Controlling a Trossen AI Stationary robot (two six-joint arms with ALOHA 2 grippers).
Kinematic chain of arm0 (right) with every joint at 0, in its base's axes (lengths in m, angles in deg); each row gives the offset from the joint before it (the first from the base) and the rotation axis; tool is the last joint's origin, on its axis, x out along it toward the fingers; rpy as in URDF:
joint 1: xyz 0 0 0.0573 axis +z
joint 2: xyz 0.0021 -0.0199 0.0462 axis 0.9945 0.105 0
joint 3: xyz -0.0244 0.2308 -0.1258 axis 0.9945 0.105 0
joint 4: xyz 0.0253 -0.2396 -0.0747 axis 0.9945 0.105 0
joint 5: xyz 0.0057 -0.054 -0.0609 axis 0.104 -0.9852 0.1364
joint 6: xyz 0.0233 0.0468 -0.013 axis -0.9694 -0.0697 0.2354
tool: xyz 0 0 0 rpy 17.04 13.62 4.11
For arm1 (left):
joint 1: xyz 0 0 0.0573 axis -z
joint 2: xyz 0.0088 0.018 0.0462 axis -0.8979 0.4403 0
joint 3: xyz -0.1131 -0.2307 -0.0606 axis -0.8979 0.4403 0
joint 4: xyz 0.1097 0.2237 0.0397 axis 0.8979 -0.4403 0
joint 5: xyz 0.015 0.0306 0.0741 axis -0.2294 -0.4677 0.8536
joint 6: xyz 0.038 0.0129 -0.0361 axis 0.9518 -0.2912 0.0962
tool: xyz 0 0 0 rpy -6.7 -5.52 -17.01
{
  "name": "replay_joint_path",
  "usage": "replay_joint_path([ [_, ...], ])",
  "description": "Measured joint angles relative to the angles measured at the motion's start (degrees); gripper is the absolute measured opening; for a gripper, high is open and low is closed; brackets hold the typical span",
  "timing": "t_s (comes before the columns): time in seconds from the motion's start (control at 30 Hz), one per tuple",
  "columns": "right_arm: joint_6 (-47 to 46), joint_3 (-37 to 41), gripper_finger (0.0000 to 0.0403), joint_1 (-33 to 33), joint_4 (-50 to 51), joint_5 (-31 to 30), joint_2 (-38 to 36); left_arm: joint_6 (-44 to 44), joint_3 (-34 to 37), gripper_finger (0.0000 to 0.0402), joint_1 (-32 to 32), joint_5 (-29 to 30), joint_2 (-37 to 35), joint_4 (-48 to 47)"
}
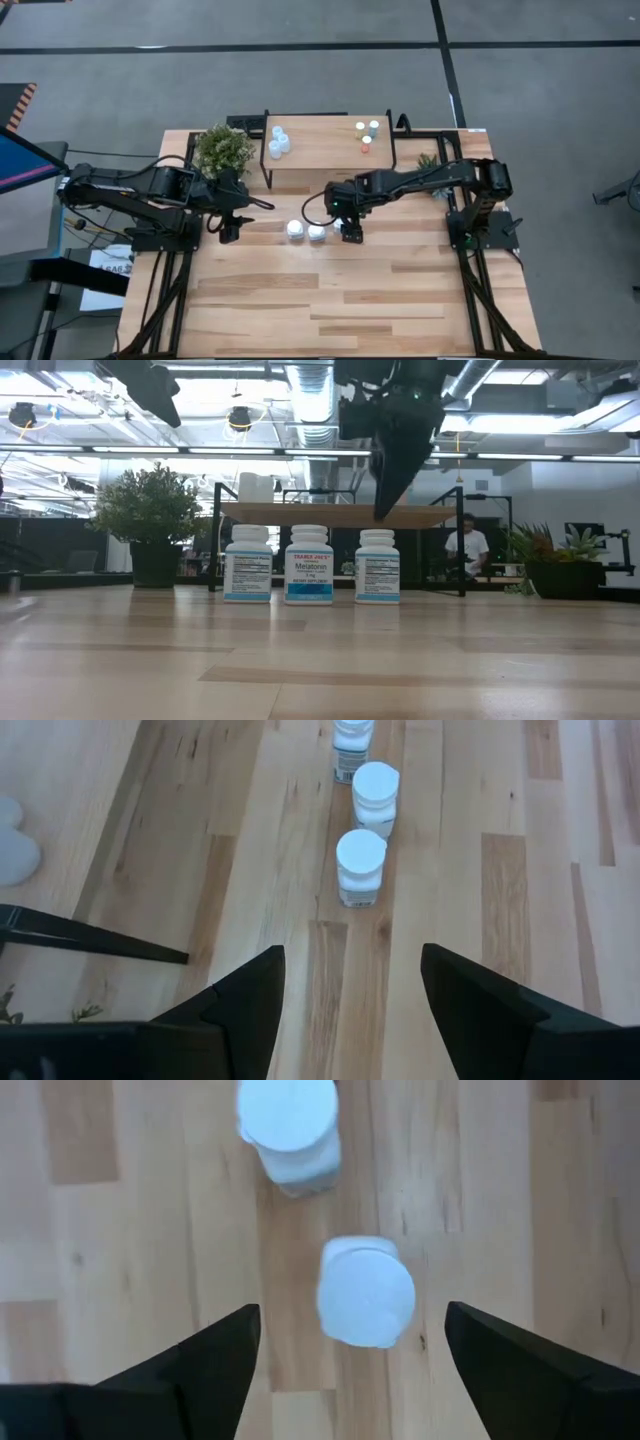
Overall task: Pick and place medicine bottles onto shelf by color
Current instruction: Put the right white blue pill bottle on the shelf
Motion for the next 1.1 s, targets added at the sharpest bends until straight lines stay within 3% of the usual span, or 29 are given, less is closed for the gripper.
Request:
replay_joint_path([
  [1.1,6.3,11.5,0.0326,-1.1,-17.1,-0.6,0.0,-0.1,0.0,0.0222,0.0,1.1,0.0,0.3],
])
